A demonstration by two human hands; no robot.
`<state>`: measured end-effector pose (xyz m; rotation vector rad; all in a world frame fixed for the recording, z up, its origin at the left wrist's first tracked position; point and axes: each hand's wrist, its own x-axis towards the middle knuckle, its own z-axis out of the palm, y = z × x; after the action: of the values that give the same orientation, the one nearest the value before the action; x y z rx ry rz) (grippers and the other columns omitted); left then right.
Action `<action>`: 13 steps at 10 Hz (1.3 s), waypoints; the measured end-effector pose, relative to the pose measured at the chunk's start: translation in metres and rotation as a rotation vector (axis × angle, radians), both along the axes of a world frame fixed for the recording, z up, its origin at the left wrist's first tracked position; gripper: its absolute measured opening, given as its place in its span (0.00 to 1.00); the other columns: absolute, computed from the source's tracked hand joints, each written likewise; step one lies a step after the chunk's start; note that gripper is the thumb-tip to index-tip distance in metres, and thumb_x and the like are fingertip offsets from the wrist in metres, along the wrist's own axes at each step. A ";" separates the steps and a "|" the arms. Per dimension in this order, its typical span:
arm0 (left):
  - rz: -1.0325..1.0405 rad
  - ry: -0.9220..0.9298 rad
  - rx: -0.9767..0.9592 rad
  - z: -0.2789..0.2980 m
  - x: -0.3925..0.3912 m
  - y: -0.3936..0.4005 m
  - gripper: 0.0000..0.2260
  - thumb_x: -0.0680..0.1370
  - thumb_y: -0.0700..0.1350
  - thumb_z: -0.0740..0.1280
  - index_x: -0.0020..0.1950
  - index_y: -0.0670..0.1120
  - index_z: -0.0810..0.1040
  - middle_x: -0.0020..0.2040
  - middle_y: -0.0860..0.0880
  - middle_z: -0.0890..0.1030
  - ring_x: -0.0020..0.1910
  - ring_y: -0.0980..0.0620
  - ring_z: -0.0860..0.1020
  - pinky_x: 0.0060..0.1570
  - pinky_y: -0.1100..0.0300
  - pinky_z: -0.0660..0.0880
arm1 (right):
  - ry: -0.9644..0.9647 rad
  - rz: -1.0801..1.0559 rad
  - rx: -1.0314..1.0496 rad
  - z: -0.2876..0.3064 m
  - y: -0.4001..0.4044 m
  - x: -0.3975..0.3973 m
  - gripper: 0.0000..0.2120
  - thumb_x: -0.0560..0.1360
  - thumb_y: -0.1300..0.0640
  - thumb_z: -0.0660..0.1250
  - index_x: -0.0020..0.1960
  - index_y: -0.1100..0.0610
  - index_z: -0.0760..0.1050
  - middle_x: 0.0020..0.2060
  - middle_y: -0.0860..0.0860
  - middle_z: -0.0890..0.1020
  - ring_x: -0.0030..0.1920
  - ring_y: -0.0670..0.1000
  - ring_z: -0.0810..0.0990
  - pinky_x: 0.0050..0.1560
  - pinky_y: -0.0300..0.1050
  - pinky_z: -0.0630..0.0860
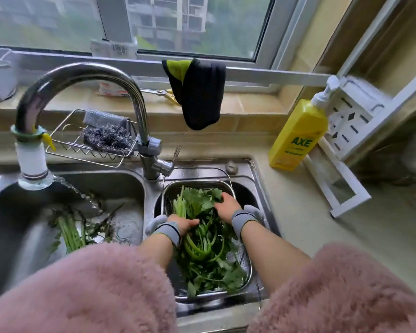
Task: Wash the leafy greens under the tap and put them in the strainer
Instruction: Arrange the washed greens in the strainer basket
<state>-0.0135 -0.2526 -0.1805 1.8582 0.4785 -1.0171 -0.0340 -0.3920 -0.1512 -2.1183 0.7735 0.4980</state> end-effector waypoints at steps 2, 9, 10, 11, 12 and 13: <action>-0.142 -0.253 0.385 0.012 -0.005 -0.010 0.41 0.72 0.60 0.67 0.73 0.40 0.52 0.70 0.36 0.65 0.67 0.36 0.66 0.65 0.42 0.65 | -0.045 0.069 -0.134 -0.009 0.008 0.012 0.26 0.79 0.59 0.57 0.75 0.57 0.52 0.69 0.58 0.67 0.68 0.59 0.68 0.66 0.50 0.65; -0.533 -0.486 0.610 0.016 -0.003 -0.002 0.17 0.80 0.39 0.57 0.68 0.36 0.67 0.69 0.38 0.64 0.67 0.40 0.67 0.65 0.54 0.65 | -0.156 0.087 -0.259 -0.021 0.010 -0.001 0.25 0.81 0.54 0.53 0.76 0.48 0.50 0.74 0.54 0.53 0.66 0.61 0.68 0.66 0.52 0.66; -0.554 -0.410 0.615 0.012 -0.003 -0.010 0.21 0.81 0.41 0.56 0.73 0.36 0.58 0.74 0.38 0.58 0.73 0.41 0.61 0.70 0.54 0.59 | -0.140 0.138 -0.199 -0.025 0.012 0.000 0.25 0.81 0.53 0.53 0.76 0.48 0.49 0.74 0.56 0.55 0.68 0.61 0.66 0.68 0.53 0.63; -0.598 -0.299 0.609 0.010 -0.001 -0.009 0.22 0.81 0.46 0.57 0.73 0.41 0.57 0.72 0.40 0.63 0.71 0.42 0.64 0.69 0.52 0.62 | -0.070 0.192 -0.171 -0.034 0.010 -0.001 0.26 0.81 0.52 0.52 0.76 0.50 0.49 0.74 0.57 0.55 0.70 0.60 0.64 0.70 0.54 0.61; -0.658 -0.288 0.574 0.009 0.003 -0.002 0.17 0.79 0.46 0.56 0.66 0.42 0.66 0.62 0.39 0.74 0.61 0.39 0.73 0.62 0.47 0.70 | 0.036 0.249 -0.191 -0.036 0.008 -0.001 0.26 0.81 0.51 0.51 0.77 0.53 0.47 0.75 0.57 0.54 0.71 0.61 0.63 0.71 0.55 0.61; -0.697 -0.355 0.586 0.016 0.004 -0.001 0.15 0.79 0.41 0.57 0.65 0.40 0.70 0.63 0.40 0.75 0.62 0.41 0.73 0.61 0.52 0.70 | 0.064 0.261 -0.207 -0.033 0.006 0.000 0.25 0.81 0.52 0.51 0.77 0.54 0.48 0.75 0.58 0.54 0.72 0.61 0.61 0.71 0.56 0.60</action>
<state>-0.0092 -0.2539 -0.1650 2.7765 -0.1318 -1.0028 -0.0344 -0.3855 -0.1839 -2.4231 0.6078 0.6504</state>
